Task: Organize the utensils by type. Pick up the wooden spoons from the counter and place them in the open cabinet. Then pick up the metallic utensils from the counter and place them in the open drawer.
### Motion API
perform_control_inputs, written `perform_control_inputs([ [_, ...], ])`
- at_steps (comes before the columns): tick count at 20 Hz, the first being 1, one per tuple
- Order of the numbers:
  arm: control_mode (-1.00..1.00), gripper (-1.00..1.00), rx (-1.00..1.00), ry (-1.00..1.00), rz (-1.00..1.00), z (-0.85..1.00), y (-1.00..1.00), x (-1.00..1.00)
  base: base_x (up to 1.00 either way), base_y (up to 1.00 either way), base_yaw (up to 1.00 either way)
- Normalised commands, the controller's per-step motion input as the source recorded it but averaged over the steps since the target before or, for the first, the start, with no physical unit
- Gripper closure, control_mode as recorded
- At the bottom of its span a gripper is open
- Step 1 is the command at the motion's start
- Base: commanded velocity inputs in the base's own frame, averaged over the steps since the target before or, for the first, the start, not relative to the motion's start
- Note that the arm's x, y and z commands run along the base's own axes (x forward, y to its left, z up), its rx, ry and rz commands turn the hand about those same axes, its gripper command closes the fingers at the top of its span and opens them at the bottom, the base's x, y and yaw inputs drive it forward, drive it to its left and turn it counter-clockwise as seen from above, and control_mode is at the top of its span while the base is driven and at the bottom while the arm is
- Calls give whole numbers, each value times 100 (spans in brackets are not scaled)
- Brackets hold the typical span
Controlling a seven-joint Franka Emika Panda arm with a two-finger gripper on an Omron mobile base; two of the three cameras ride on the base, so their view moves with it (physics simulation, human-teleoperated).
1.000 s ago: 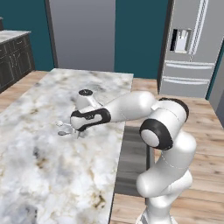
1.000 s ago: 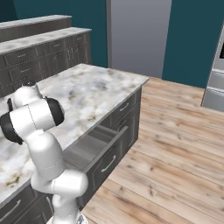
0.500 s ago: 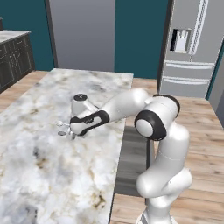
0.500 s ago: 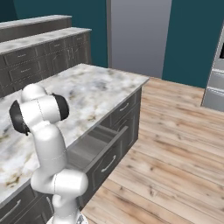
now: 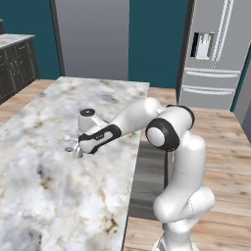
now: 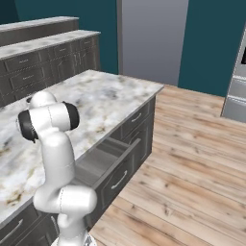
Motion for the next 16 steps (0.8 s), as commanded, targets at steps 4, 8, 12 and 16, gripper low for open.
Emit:
perform_control_inputs([
  [4,-100,-100,0,0,0,-15,2,12,0,0,0],
  [8,-100,-100,0,0,0,-13,4,12,0,0,0],
  [12,-100,-100,0,0,0,-10,3,14,0,0,0],
  [16,-100,-100,0,0,0,-11,2,15,0,0,0],
])
